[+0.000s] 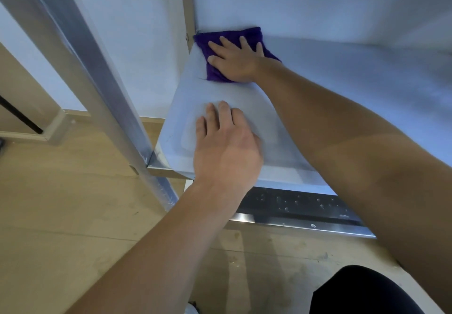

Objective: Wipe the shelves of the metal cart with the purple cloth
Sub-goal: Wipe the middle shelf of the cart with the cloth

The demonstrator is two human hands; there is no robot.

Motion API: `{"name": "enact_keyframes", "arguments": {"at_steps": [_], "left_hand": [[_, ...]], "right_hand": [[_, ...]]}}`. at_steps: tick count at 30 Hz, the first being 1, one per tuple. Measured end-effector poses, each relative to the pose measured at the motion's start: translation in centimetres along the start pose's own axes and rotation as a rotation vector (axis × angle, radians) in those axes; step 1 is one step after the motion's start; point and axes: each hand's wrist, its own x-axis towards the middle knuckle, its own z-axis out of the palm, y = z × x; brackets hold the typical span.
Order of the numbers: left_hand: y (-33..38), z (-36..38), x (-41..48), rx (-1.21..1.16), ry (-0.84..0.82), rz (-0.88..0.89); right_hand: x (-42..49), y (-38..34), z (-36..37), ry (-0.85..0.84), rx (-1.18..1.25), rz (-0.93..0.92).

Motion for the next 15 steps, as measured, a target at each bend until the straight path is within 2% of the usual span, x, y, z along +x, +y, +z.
{"name": "enact_keyframes", "arguments": {"at_steps": [4, 15], "left_hand": [[-0.1, -0.1, 0.0, -0.005, 0.011, 0.018], [0.3, -0.2, -0.6, -0.018, 0.065, 0.063]], "right_hand": [[-1.0, -0.3, 0.6, 0.012, -0.021, -0.112], [-8.9, 4.8, 1.6, 0.050, -0.039, -0.141]]}}
